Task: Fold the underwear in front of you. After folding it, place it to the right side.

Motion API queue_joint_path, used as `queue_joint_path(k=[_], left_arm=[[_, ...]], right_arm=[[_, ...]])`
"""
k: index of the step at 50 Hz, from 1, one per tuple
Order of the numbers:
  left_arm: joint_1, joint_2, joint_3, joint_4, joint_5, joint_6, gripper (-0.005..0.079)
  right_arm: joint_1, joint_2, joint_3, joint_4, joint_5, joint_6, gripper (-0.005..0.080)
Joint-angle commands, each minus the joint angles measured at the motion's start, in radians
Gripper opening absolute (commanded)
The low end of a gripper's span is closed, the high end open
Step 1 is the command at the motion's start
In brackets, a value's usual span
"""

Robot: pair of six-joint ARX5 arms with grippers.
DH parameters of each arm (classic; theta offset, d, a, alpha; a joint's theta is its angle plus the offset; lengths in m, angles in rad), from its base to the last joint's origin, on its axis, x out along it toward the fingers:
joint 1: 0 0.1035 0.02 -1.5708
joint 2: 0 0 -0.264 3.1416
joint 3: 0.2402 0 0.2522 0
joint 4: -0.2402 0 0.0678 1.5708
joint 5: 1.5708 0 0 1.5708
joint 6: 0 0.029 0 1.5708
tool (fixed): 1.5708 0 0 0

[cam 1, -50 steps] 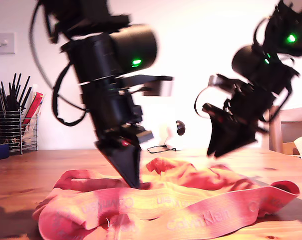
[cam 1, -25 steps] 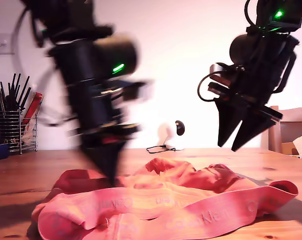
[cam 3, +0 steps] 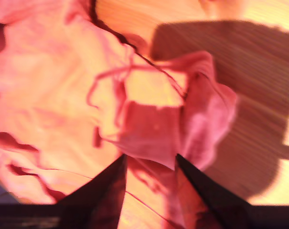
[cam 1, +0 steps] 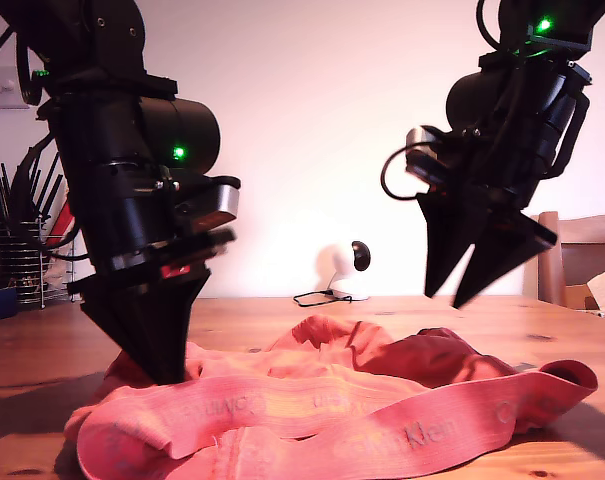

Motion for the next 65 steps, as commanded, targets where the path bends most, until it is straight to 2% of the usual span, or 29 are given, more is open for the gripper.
queue_joint_path(k=[1,5,16,21,26,31,37,43,50,56,65], left_arm=[[0.011,-0.002,-0.003,0.011,0.028,-0.029,-0.0015],[0.014,-0.001,-0.003,0.027,0.076,-0.058,-0.0017],[0.003,0.006,-0.005,0.15,0.22,-0.175,-0.0019],[-0.018,0.027,-0.005,0.158,0.233,-0.188,-0.0019],[-0.032,0.054,-0.005,0.14,0.233,-0.198,-0.0019],[-0.037,0.06,-0.005,0.098,0.233,-0.198,-0.0019],[-0.038,0.058,-0.004,0.007,0.234,-0.195,-0.0019],[-0.035,0.058,-0.004,-0.036,0.21,-0.186,-0.0019],[-0.035,0.063,-0.005,-0.071,0.086,-0.169,-0.0019],[-0.032,0.08,-0.005,-0.036,-0.002,-0.125,-0.0019],[-0.018,0.123,-0.004,0.045,-0.015,-0.041,-0.0019]], right_arm=[[0.012,0.003,-0.012,0.02,-0.022,-0.02,0.0131],[0.026,0.003,-0.012,0.067,-0.024,-0.018,-0.0021],[0.084,0.025,-0.012,0.13,-0.072,-0.023,-0.0011],[0.101,0.06,-0.012,0.162,-0.072,-0.023,-0.0011],[0.105,0.096,-0.012,0.183,-0.06,-0.041,-0.0011],[0.1,0.126,-0.012,0.212,0.003,-0.048,-0.0011],[0.084,0.179,-0.012,0.21,0.016,-0.075,-0.0011],[0.081,0.235,-0.012,0.209,0.016,-0.083,-0.0011],[0.081,0.26,-0.012,0.191,0.032,-0.097,-0.0011],[0.081,0.259,-0.012,0.157,0.034,-0.097,-0.0011],[0.085,0.259,-0.012,0.1,0.035,-0.106,-0.0011]])
